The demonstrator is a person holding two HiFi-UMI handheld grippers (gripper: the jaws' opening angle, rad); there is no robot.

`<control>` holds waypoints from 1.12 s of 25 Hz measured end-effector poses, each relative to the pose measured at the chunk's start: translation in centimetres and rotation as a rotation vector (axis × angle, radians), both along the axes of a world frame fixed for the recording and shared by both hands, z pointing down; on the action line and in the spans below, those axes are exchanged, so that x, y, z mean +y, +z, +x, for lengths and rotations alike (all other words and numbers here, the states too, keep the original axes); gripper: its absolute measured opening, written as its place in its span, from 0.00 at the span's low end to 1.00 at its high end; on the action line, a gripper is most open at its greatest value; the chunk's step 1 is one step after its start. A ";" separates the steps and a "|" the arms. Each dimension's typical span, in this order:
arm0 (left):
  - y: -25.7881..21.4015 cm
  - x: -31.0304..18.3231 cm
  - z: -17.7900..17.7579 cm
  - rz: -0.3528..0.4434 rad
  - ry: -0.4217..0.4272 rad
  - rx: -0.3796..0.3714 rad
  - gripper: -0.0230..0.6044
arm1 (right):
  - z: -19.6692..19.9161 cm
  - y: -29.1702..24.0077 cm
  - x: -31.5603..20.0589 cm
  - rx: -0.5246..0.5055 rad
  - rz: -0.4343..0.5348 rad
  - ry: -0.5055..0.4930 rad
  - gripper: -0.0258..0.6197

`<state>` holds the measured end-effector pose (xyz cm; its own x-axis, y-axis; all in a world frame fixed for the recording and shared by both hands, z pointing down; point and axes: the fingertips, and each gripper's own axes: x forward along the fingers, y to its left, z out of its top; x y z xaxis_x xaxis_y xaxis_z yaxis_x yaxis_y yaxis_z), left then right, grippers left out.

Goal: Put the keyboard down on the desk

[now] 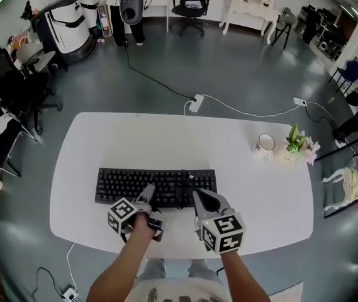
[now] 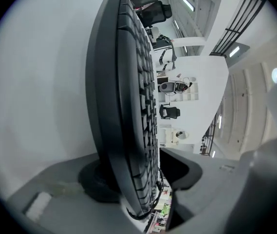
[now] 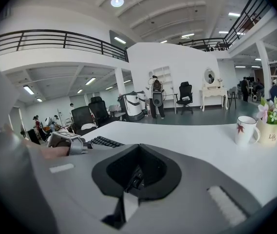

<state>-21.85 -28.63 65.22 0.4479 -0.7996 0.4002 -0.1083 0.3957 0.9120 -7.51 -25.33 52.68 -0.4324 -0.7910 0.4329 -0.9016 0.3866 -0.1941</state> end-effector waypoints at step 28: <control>-0.1 3.3 0.8 -0.163 0.441 -0.245 0.49 | -1.1 1.0 -1.6 -0.056 -0.034 -0.065 0.04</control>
<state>-21.09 -25.32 65.15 0.6054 -0.4754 0.6384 -0.4987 0.3986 0.7697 -8.65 -26.92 53.66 -0.5070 -0.7458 0.4321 -0.8619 0.4366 -0.2578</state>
